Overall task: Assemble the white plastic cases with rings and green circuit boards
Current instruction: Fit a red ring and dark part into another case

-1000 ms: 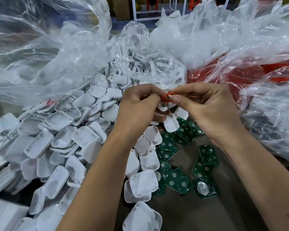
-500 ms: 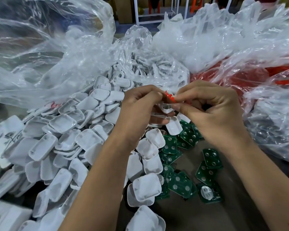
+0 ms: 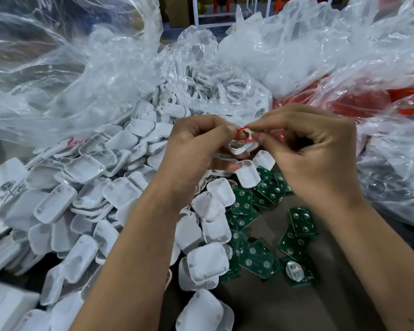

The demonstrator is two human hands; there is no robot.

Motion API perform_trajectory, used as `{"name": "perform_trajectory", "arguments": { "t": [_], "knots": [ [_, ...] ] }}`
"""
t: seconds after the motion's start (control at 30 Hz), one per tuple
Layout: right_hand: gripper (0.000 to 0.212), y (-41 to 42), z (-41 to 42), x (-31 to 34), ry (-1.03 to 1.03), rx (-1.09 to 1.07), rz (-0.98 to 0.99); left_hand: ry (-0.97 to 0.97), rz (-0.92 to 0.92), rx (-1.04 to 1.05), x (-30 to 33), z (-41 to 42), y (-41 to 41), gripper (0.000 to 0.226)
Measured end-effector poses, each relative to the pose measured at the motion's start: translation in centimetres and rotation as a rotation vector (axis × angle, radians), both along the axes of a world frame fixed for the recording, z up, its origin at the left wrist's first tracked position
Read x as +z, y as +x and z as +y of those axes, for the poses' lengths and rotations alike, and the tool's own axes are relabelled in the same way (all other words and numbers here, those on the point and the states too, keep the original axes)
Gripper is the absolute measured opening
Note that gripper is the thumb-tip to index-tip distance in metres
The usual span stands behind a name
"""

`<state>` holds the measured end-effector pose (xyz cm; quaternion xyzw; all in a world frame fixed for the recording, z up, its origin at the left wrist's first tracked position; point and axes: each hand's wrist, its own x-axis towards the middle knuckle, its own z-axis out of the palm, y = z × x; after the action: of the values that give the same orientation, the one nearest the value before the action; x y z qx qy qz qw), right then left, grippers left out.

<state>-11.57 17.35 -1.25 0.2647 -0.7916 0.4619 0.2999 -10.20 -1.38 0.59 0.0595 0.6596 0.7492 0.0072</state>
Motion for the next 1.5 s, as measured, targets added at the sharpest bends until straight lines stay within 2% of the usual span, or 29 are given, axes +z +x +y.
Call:
{"name": "perform_trajectory", "arguments": {
  "t": [0.13, 0.3, 0.57, 0.7, 0.9, 1.13, 1.33, 1.5],
  "knots": [
    [0.012, -0.2, 0.0, -0.1, -0.101, 0.019, -0.053, -0.036, -0.013, -0.061, 0.0, 0.3, 0.1, 0.018],
    [0.01, -0.2, -0.3, -0.1, -0.193, 0.013, -0.116, 0.017, -0.033, -0.132, -0.1, 0.8, 0.1, 0.012],
    [0.01, -0.1, -0.5, 0.1, -0.313, 0.03, -0.158, 0.052, -0.051, -0.136, -0.2, 1.0, 0.1, 0.017],
    [0.009, 0.0, -0.5, 0.2, -0.315, 0.039, -0.161, 0.038, -0.053, -0.12, -0.1, 1.1, 0.1, 0.03],
    [0.008, 0.5, -0.8, 0.5, -0.301, 0.048, -0.145, 0.048, -0.07, -0.146, 0.0, 1.3, 0.2, 0.022],
    [0.005, 0.8, -0.9, 0.7, -0.29, 0.085, -0.134, 0.119, -0.073, -0.188, 0.0, 1.4, 0.3, 0.023],
    [0.036, 1.1, -0.8, 0.6, -0.169, 0.13, -0.152, 0.161, -0.1, -0.056, -0.3, 1.2, -0.1, 0.018],
    [0.034, 0.8, -1.0, 0.4, -0.157, 0.079, -0.173, 0.112, -0.07, -0.005, -0.6, 1.6, -0.1, 0.025]
  ]
}}
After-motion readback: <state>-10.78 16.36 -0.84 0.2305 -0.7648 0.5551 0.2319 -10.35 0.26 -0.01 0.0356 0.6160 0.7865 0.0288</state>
